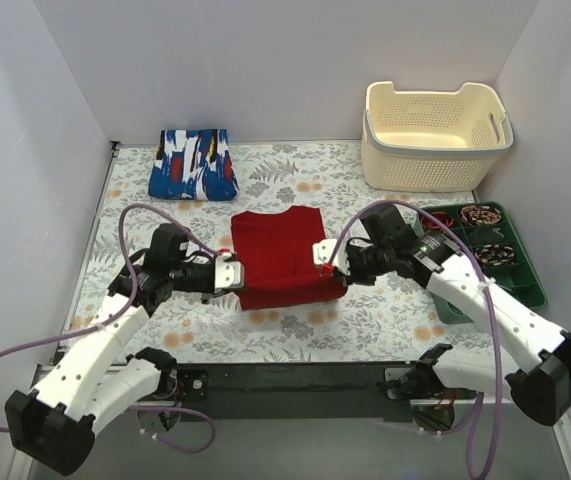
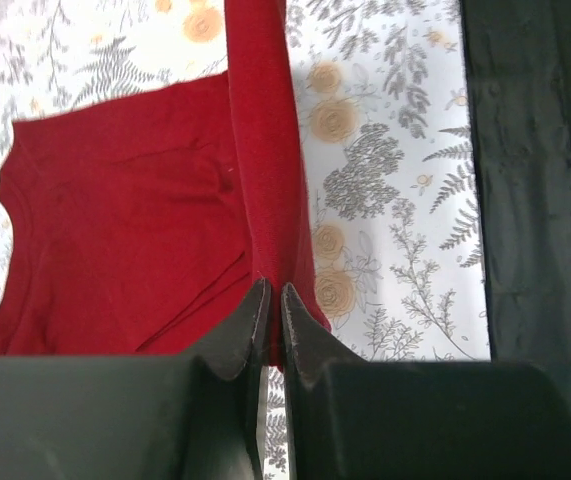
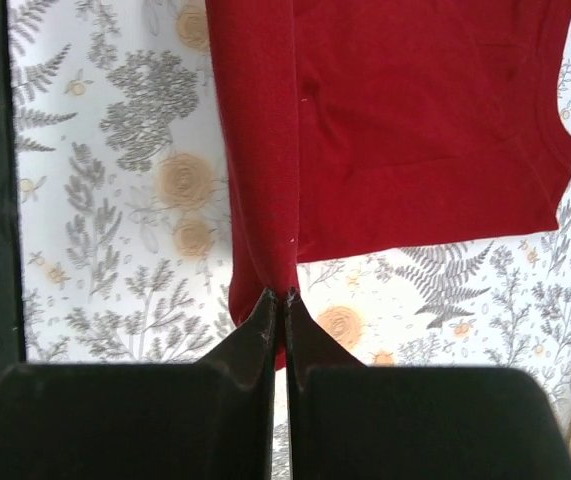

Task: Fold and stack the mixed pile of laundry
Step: Fold the T-shirt at the center of the board.

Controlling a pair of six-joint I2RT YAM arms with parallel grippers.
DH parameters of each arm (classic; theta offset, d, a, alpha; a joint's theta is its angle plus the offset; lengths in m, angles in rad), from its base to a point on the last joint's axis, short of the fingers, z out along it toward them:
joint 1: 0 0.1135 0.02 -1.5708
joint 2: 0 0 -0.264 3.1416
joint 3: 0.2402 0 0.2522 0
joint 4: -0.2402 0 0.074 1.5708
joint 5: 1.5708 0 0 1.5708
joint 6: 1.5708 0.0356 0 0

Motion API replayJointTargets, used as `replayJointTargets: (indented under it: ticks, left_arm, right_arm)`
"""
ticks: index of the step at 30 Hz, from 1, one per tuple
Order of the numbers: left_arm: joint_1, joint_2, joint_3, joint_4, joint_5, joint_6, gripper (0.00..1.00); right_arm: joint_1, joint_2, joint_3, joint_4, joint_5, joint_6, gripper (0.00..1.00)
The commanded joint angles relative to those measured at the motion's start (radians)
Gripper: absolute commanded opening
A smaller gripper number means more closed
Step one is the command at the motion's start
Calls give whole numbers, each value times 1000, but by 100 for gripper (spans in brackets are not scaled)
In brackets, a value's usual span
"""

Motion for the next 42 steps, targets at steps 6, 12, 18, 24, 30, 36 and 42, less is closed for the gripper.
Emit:
replayJointTargets:
  ticks: [6,12,18,24,30,36,42]
  left_arm:
    - [174,307,83,199,-25,-24,0]
    - [234,560,169,302,-23,15,0]
    - [242,842,293,413,-71,-60,0]
    - [214,947,310,416,-111,-79,0]
    - [139,832,128,382,-146,-82,0]
    - [86,577,-27,270,-100,-77,0]
    - [65,422,-69,158,-45,-85,16]
  right_arm:
    - [-87,356,259,-16,-11,-138,1]
    - [-159,638,462,2,-57,-187,1]
    - [-193,912,620,28,-69,-178,1]
    - [-193,999,545,137,-60,-116,1]
    - [-157,880,317,179,-87,-47,1]
    - [-63,628,14,180,-183,107,1]
    - [-17,479,-78,177,-224,223,13]
